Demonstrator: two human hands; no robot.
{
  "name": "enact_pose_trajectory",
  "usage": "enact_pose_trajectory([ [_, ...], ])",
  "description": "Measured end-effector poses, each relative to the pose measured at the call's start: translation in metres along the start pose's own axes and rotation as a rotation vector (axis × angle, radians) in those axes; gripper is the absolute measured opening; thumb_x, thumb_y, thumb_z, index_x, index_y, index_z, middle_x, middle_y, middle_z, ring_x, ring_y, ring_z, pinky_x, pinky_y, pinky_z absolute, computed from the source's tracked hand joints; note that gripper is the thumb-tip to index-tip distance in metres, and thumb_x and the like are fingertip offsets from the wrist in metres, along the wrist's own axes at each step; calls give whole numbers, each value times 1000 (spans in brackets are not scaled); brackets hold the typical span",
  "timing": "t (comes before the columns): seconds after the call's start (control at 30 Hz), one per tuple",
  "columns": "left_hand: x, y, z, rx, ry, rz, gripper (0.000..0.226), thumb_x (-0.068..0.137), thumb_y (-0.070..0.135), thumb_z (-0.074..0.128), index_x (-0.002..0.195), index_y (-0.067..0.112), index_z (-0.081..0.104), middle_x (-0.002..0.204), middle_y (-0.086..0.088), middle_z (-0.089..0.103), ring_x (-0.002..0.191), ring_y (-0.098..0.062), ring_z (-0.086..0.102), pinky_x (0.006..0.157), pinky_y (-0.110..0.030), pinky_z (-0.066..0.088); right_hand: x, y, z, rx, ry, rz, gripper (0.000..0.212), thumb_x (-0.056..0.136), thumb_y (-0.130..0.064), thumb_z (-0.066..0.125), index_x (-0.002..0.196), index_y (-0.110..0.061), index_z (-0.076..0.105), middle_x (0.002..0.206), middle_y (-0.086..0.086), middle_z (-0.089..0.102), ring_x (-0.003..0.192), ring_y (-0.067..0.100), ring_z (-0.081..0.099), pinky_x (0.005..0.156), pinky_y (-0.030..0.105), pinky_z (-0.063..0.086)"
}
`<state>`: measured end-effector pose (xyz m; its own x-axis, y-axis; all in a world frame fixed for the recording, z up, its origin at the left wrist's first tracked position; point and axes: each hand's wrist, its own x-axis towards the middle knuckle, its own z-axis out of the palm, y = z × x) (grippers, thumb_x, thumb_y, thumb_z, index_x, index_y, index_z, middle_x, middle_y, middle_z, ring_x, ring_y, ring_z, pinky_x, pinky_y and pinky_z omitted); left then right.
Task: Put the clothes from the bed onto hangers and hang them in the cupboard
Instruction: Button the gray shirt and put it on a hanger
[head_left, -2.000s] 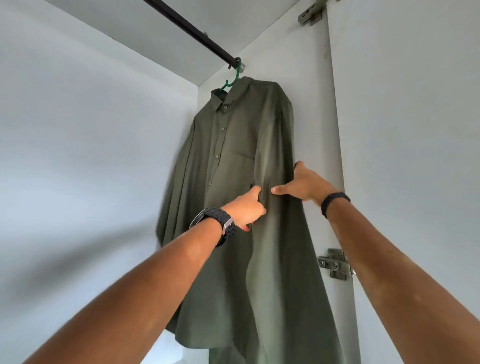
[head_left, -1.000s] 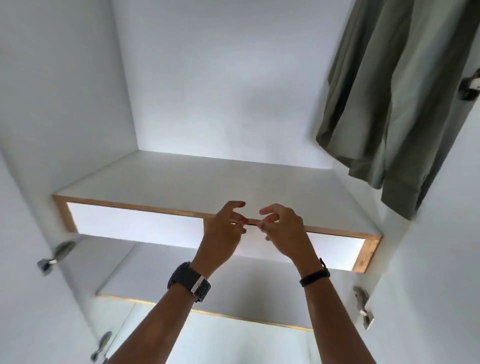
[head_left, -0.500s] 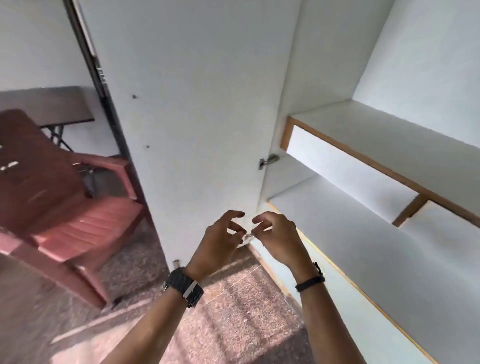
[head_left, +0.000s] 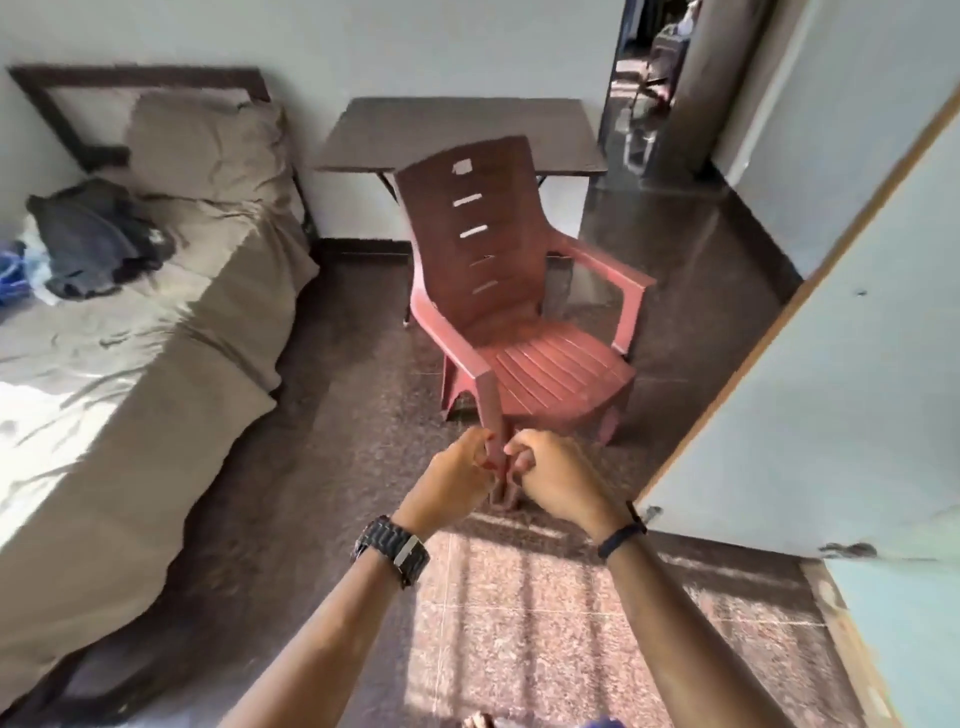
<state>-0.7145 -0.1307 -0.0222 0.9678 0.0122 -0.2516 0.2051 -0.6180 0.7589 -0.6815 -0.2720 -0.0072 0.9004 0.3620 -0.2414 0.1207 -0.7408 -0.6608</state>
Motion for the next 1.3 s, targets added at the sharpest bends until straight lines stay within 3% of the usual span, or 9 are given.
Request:
enact_pose_trajectory([
  [0.1, 6, -40, -46, -31, 109, -96, 41, 90, 8, 58, 129, 15, 48, 109, -1, 63, 86, -13, 56, 66, -12, 38, 49, -41, 32, -31, -111, -68, 28, 90, -5, 49, 109, -18, 64, 100, 3, 70, 95, 22, 63, 82, 34, 52],
  [0.17, 11, -64, -72, -43, 145, -138, 44, 90, 10, 58, 132, 15, 47, 112, -3, 62, 91, -16, 58, 70, -16, 40, 78, -65, 48, -69, -171, -115, 28, 88, -5, 52, 111, -17, 65, 102, 4, 71, 99, 21, 64, 87, 33, 51],
  [0.33, 36, -134, -146, -84, 277, -261, 47, 90, 11, 59, 134, 16, 43, 117, -7, 63, 100, -18, 62, 77, -16, 43, 171, -135, 101, -115, -351, -239, 25, 84, -9, 59, 106, -18, 66, 92, 2, 72, 96, 20, 65, 87, 33, 50],
  [0.5, 82, -182, -231, -137, 397, -353, 47, 92, 11, 57, 135, 19, 41, 115, -1, 64, 86, -10, 58, 63, -7, 41, 273, -210, 139, -165, -474, -353, 25, 84, -14, 64, 109, -17, 66, 88, -1, 69, 88, 16, 64, 78, 25, 48],
  [0.63, 126, -212, -308, -173, 498, -413, 48, 92, 13, 56, 136, 22, 40, 110, 4, 61, 89, -11, 59, 65, -12, 45, 356, -286, 157, -178, -567, -455, 24, 87, -17, 64, 111, -18, 65, 92, -1, 65, 84, 14, 61, 72, 24, 45],
  [0.83, 182, -264, -406, -223, 627, -471, 49, 90, 12, 57, 136, 21, 41, 128, -4, 54, 103, -15, 60, 87, -24, 45, 461, -381, 189, -116, -655, -540, 23, 86, -14, 64, 108, -18, 64, 84, 0, 64, 64, 6, 54, 64, 20, 46],
  [1.03, 256, -343, -504, -297, 663, -455, 49, 89, 7, 57, 135, 18, 43, 118, -6, 56, 88, -13, 60, 74, -18, 47, 572, -452, 243, -93, -676, -525, 26, 85, -15, 65, 111, -17, 63, 89, 1, 65, 73, 10, 58, 73, 26, 52],
  [1.17, 310, -386, -581, -291, 624, -455, 50, 87, 10, 60, 134, 16, 44, 119, -4, 58, 104, -17, 59, 90, -30, 49, 647, -505, 274, -62, -653, -467, 32, 85, -14, 67, 116, -17, 60, 86, -5, 63, 79, 11, 60, 79, 30, 54],
  [1.3, 364, -419, -669, -183, 628, -371, 50, 90, 9, 58, 137, 14, 40, 122, 0, 50, 117, -18, 51, 92, -21, 39, 725, -563, 295, 19, -631, -422, 41, 85, -15, 70, 122, -22, 54, 96, -7, 61, 89, 14, 64, 83, 34, 55],
])
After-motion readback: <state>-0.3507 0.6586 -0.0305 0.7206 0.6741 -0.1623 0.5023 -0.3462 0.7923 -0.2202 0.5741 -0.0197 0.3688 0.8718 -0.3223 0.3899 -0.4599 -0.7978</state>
